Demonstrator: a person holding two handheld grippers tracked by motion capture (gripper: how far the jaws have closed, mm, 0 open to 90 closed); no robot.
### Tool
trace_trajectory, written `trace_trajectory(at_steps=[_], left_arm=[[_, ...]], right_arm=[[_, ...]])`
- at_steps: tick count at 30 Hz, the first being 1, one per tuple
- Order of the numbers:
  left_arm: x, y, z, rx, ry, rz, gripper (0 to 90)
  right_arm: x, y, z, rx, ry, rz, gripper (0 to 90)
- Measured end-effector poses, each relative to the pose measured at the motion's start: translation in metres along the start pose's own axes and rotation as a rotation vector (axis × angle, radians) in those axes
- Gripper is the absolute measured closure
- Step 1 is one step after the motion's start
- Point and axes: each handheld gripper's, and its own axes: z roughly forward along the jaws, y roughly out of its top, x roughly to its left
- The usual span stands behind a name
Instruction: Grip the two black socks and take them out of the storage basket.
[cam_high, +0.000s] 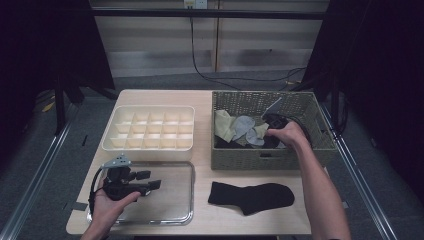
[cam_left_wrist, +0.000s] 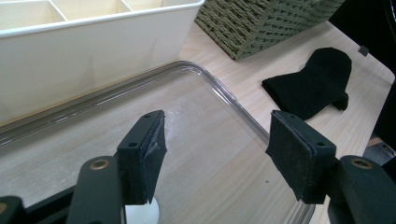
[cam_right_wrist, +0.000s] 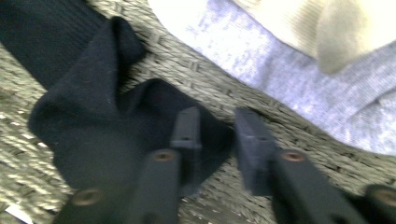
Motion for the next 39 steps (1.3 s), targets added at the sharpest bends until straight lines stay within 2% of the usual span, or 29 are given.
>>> trace_trajectory(at_steps=[2,4,5,10,13,18,20,24,29,32,37,39], left_arm=[[0.001,0.000,0.000,-0.003,0.002,-0.001,36.8],[0.001,0.000,-0.001,-0.005,0.003,-0.002,36.8],[0.001,0.000,-0.001,-0.005,0.003,-0.002,36.8],[0.000,0.000,0.001,-0.006,0.003,-0.009,36.8],[0.000,0.001,0.002,-0.005,0.001,-0.005,36.8],[0.000,0.002,0.004,0.004,0.002,0.003,36.8],[0.000,0.002,0.004,0.002,0.000,0.003,36.8],[0.000,0.001,0.005,0.003,-0.002,-0.002,36.8],[0.000,0.001,0.004,0.001,0.000,0.000,36.8],[-0.001,0.001,0.004,-0.002,0.003,-0.001,36.8],[-0.002,0.002,0.003,-0.021,-0.014,-0.015,36.9],[-0.003,0.003,0.002,-0.023,0.014,0.001,37.7]], right_arm=[[0.000,0.000,-0.002,-0.015,0.007,0.008,84.5],[-0.001,-0.001,-0.005,-0.044,0.028,0.005,87.0],[0.000,-0.003,-0.007,-0.064,0.022,0.017,87.6],[-0.001,-0.007,-0.015,-0.153,0.037,0.005,88.2],[-0.002,-0.010,-0.020,-0.185,0.040,0.000,88.3],[-0.005,-0.017,-0.031,-0.261,0.061,0.011,88.5],[-0.006,-0.020,-0.034,-0.295,0.086,0.007,88.5],[-0.005,-0.025,-0.038,-0.351,0.095,-0.003,88.5],[-0.003,-0.032,-0.051,-0.436,0.153,-0.020,88.5],[-0.001,-0.038,-0.059,-0.485,0.154,-0.027,88.5],[0.002,-0.047,-0.071,-0.567,0.194,-0.037,88.6],[0.002,-0.050,-0.075,-0.595,0.202,-0.042,88.6]])
